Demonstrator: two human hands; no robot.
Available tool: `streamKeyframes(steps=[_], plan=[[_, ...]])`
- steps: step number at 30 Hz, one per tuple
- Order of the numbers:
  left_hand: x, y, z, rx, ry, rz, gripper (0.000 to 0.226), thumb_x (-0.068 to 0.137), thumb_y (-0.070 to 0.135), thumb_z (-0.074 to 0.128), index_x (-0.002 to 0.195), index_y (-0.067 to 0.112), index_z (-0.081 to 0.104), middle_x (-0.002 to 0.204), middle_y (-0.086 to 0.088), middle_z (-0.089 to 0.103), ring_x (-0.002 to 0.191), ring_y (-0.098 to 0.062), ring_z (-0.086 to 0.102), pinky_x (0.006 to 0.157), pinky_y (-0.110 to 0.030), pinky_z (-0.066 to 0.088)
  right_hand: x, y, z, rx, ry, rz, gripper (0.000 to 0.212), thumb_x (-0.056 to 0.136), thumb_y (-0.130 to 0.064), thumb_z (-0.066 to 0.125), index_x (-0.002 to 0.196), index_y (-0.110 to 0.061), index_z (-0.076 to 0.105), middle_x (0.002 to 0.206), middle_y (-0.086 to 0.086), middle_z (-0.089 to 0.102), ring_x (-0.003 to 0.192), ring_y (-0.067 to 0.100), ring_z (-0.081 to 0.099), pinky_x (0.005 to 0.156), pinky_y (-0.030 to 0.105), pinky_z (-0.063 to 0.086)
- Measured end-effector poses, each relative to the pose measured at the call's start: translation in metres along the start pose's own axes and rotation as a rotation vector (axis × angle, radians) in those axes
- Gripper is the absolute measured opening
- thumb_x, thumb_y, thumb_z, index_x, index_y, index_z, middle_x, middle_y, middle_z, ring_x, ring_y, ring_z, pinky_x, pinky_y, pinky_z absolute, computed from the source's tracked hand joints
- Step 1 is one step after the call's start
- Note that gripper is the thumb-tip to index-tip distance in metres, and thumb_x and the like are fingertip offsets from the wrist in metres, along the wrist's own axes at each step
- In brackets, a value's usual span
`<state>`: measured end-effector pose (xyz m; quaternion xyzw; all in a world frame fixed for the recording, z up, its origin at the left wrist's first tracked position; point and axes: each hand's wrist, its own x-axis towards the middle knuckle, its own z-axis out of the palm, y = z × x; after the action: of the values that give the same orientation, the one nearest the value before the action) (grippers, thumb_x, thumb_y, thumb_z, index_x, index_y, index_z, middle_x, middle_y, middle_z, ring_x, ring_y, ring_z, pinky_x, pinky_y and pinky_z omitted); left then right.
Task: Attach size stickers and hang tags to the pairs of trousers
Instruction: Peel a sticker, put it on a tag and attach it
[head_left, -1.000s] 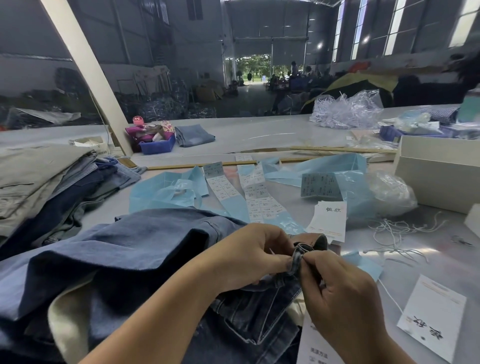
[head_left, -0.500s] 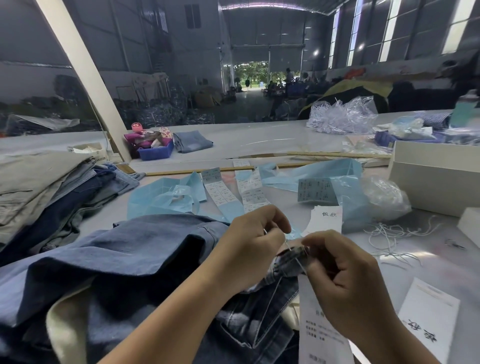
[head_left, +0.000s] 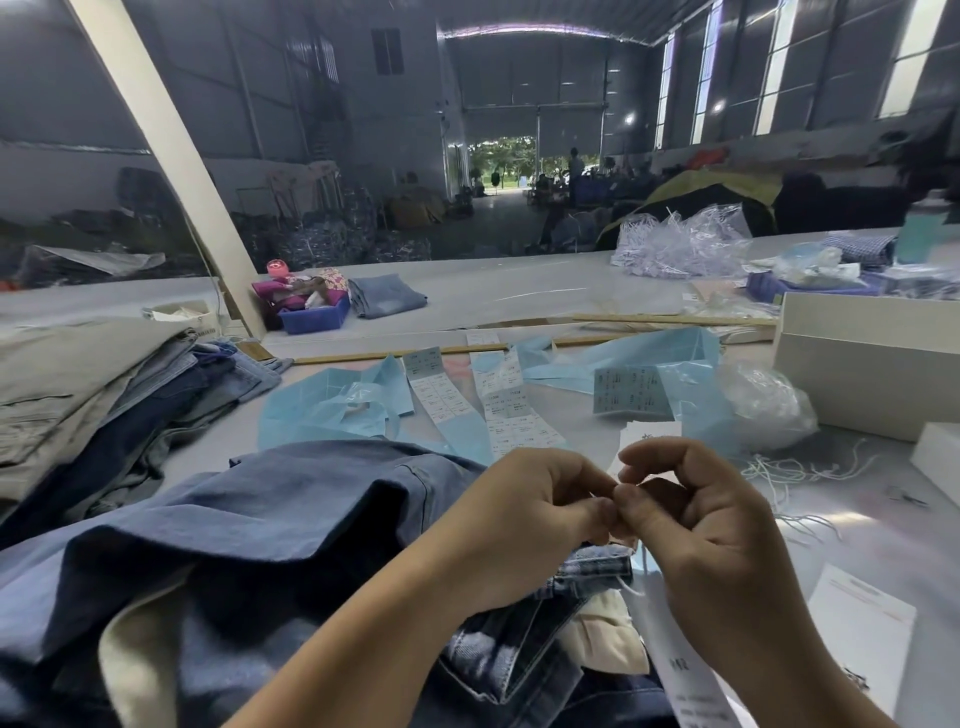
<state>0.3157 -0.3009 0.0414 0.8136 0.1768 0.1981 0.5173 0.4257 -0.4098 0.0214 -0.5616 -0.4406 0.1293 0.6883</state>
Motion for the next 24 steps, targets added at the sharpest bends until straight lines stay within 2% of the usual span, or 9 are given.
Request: streamKeyframes(steps=[3, 5, 7, 9, 11, 13, 16, 19, 24], plan=[[-0.001, -0.001, 0.001, 0.021, 0.049, -0.005, 0.010, 0.088, 0.022, 0.065, 0.088, 0.025, 0.074, 0.079, 0.004, 0.074, 0.078, -0.009, 0.069, 0.078, -0.031, 0.056, -0.002, 0.002, 0.002, -0.020, 0.025, 0.019, 0.033, 0.088, 0.003, 0.063, 0.088, -0.030, 0.064, 0.064, 0.014, 0.068, 0.058, 0.030, 0.066, 0.058, 0.038, 0.054], [-0.003, -0.001, 0.000, 0.103, 0.087, 0.001, 0.008, 0.089, 0.023, 0.066, 0.087, 0.025, 0.073, 0.082, 0.004, 0.075, 0.082, -0.011, 0.071, 0.085, -0.040, 0.058, -0.003, 0.004, 0.004, -0.028, 0.039, 0.021, 0.032, 0.087, 0.002, 0.064, 0.089, -0.030, 0.063, 0.065, 0.013, 0.068, 0.060, 0.028, 0.068, 0.062, 0.040, 0.055], [-0.005, 0.002, 0.001, 0.205, 0.134, 0.031, 0.008, 0.092, 0.023, 0.065, 0.087, 0.026, 0.072, 0.081, 0.009, 0.073, 0.079, -0.006, 0.069, 0.079, -0.031, 0.058, -0.004, 0.004, 0.004, -0.034, 0.032, 0.020, 0.029, 0.086, 0.003, 0.064, 0.088, -0.026, 0.064, 0.068, 0.008, 0.070, 0.063, 0.022, 0.070, 0.063, 0.037, 0.058], [-0.008, 0.007, 0.000, 0.323, 0.203, 0.081, 0.008, 0.093, 0.025, 0.064, 0.088, 0.027, 0.070, 0.078, 0.012, 0.070, 0.074, -0.001, 0.064, 0.067, -0.018, 0.052, -0.002, 0.003, 0.003, 0.008, -0.014, 0.060, 0.026, 0.086, 0.007, 0.064, 0.084, -0.019, 0.066, 0.068, 0.007, 0.070, 0.060, 0.019, 0.070, 0.058, 0.029, 0.058], [-0.009, 0.011, -0.001, 0.440, 0.218, 0.130, 0.008, 0.094, 0.025, 0.062, 0.091, 0.027, 0.068, 0.077, 0.010, 0.066, 0.075, -0.003, 0.060, 0.063, -0.017, 0.047, 0.000, 0.002, 0.001, 0.083, -0.086, 0.119, 0.023, 0.086, 0.007, 0.064, 0.078, -0.015, 0.069, 0.063, 0.011, 0.067, 0.055, 0.018, 0.067, 0.052, 0.021, 0.053], [-0.010, 0.014, 0.000, 0.555, 0.203, 0.211, 0.008, 0.096, 0.023, 0.060, 0.094, 0.024, 0.067, 0.079, 0.011, 0.062, 0.076, -0.006, 0.056, 0.063, -0.016, 0.043, 0.004, 0.003, -0.004, 0.100, -0.131, 0.148, 0.020, 0.085, 0.004, 0.065, 0.076, -0.013, 0.070, 0.061, 0.014, 0.065, 0.052, 0.020, 0.063, 0.051, 0.020, 0.050], [-0.011, 0.015, 0.003, 0.647, 0.232, 0.328, 0.008, 0.097, 0.020, 0.058, 0.097, 0.019, 0.066, 0.084, 0.008, 0.062, 0.076, -0.008, 0.052, 0.066, -0.021, 0.043, 0.010, 0.000, -0.008, 0.178, -0.190, 0.210, 0.001, 0.077, -0.008, 0.070, 0.076, -0.008, 0.070, 0.065, 0.017, 0.064, 0.051, 0.025, 0.059, 0.049, 0.024, 0.049], [-0.012, 0.013, 0.006, 0.700, 0.284, 0.401, 0.009, 0.097, 0.017, 0.057, 0.096, 0.016, 0.065, 0.086, 0.006, 0.062, 0.076, -0.008, 0.050, 0.066, -0.024, 0.044, 0.014, 0.002, -0.012, 0.272, -0.265, 0.272, 0.020, 0.066, -0.021, 0.072, 0.077, -0.004, 0.070, 0.067, 0.019, 0.062, 0.049, 0.023, 0.054, 0.046, 0.025, 0.047], [-0.015, 0.008, 0.014, 0.829, 0.377, 0.491, 0.010, 0.092, 0.014, 0.055, 0.092, 0.012, 0.065, 0.083, 0.002, 0.061, 0.078, -0.016, 0.053, 0.063, -0.035, 0.049, 0.020, 0.004, -0.019, 0.398, -0.384, 0.374, 0.029, 0.063, -0.025, 0.085, 0.077, -0.003, 0.072, 0.069, 0.020, 0.061, 0.054, 0.022, 0.054, 0.048, 0.024, 0.047]])
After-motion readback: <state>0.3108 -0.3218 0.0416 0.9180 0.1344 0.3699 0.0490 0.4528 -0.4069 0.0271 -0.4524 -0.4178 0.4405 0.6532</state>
